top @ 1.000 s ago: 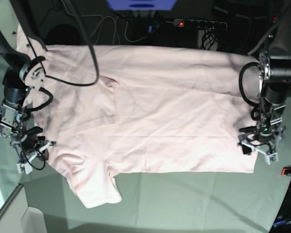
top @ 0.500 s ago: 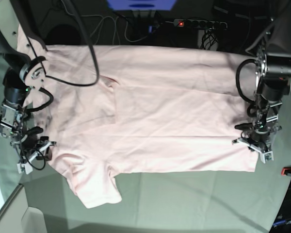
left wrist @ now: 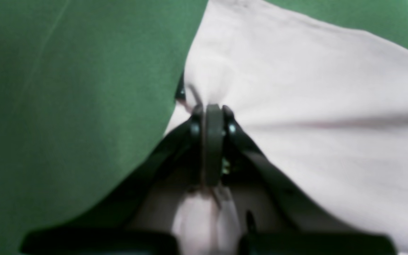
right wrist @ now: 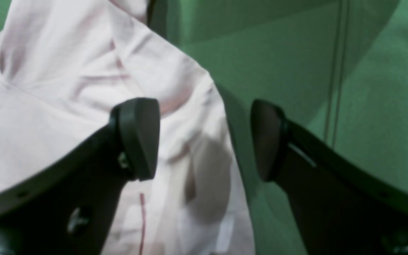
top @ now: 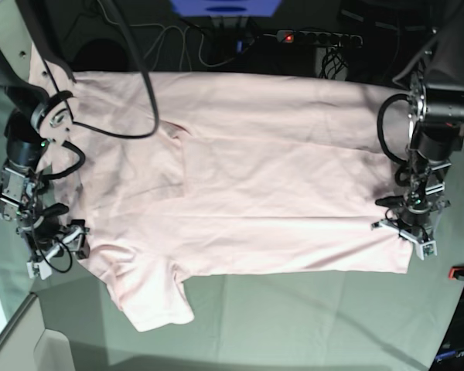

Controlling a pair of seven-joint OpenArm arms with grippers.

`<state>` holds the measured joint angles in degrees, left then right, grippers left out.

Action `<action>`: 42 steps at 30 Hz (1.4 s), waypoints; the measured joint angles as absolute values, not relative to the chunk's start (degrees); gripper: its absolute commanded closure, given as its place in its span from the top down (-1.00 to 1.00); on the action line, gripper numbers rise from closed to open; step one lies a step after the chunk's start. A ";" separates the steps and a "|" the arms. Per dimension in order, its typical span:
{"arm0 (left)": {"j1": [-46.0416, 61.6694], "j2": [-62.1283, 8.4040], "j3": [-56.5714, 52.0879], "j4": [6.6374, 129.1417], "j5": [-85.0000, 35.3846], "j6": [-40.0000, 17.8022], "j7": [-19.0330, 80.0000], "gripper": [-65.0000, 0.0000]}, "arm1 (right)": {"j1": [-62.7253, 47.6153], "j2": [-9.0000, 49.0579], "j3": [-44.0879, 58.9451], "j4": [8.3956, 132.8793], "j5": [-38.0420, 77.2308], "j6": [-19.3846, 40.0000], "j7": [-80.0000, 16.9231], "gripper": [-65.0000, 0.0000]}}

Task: Layout the t-shirt on the table in an organized manner, then fold the t-shirt properly
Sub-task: 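Grasp the shirt's side edges with both grippers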

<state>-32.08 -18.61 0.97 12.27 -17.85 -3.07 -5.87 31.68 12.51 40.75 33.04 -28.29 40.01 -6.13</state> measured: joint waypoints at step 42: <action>-32.03 -18.76 0.97 12.27 -17.82 -3.07 -5.85 -1.00 | 33.76 14.13 40.86 24.21 -28.27 32.25 -3.57 -1.00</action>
<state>-32.03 -18.76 0.97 12.27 -17.82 -3.07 -5.85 33.76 14.13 40.86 24.21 -28.27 32.25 -3.57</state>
